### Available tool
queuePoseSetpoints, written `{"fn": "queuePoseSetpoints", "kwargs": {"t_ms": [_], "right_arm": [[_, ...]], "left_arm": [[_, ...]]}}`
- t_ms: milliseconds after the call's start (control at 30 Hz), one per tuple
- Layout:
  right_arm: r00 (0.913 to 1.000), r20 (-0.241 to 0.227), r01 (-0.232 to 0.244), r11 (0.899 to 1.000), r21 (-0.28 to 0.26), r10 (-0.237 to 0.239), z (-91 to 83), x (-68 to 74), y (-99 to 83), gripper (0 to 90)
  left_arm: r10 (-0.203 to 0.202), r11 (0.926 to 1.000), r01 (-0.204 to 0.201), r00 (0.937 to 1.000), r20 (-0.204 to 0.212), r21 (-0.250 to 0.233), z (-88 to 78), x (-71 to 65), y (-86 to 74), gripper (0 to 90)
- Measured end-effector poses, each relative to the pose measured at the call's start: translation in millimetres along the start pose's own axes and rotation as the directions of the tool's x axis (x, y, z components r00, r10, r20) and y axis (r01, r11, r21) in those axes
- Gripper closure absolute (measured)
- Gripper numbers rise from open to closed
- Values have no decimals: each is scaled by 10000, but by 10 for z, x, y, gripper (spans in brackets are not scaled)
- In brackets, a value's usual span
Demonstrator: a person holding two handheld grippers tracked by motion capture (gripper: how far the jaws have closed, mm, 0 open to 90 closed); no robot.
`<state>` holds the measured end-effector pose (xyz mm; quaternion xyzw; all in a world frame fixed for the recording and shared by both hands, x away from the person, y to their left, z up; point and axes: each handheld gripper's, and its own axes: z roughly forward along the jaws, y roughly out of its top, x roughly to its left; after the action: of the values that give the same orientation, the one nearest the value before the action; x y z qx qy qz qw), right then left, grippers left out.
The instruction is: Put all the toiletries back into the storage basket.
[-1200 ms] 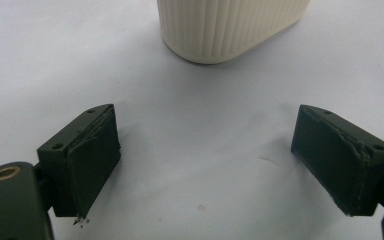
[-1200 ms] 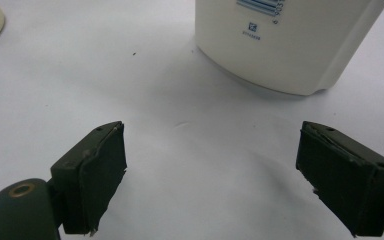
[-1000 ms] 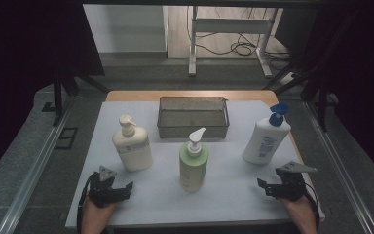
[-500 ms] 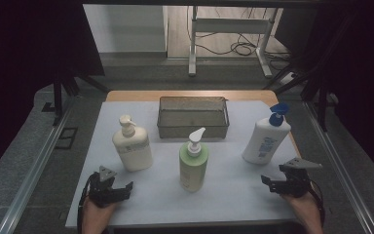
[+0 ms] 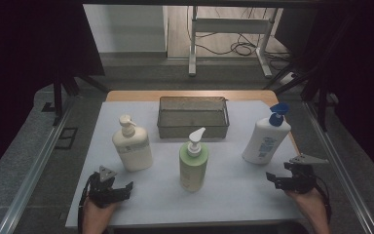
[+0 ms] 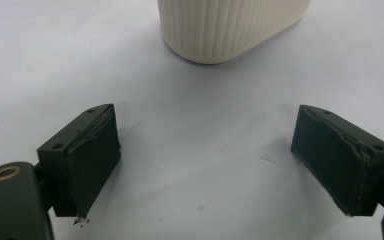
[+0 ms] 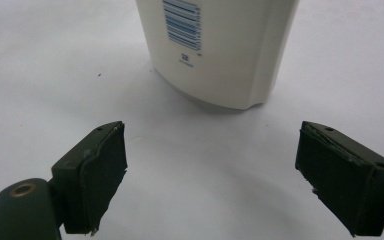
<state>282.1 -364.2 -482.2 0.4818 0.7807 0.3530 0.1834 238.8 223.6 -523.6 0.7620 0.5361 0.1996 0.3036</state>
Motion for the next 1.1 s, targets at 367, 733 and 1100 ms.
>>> {"fn": "queuePoseSetpoints", "kwargs": {"t_ms": [367, 733, 1100], "right_arm": [[9999, 118, 38, 10000, 92, -40, -26, -90, 80, 201], [9996, -161, -242, 9996, 138, 244, -95, -247, 219, 436], [9993, 352, 102, 9995, 282, -112, -7, -334, 356, 773]], "left_arm": [[-8, 10000, 8, 10000, -15, -7, 0, -3, -1, 119], [-12, 10000, 12, 10000, -20, -14, 0, -3, -1, 119], [14, 10000, -14, 10000, -24, 6, -1, -1, -2, 119]]}}
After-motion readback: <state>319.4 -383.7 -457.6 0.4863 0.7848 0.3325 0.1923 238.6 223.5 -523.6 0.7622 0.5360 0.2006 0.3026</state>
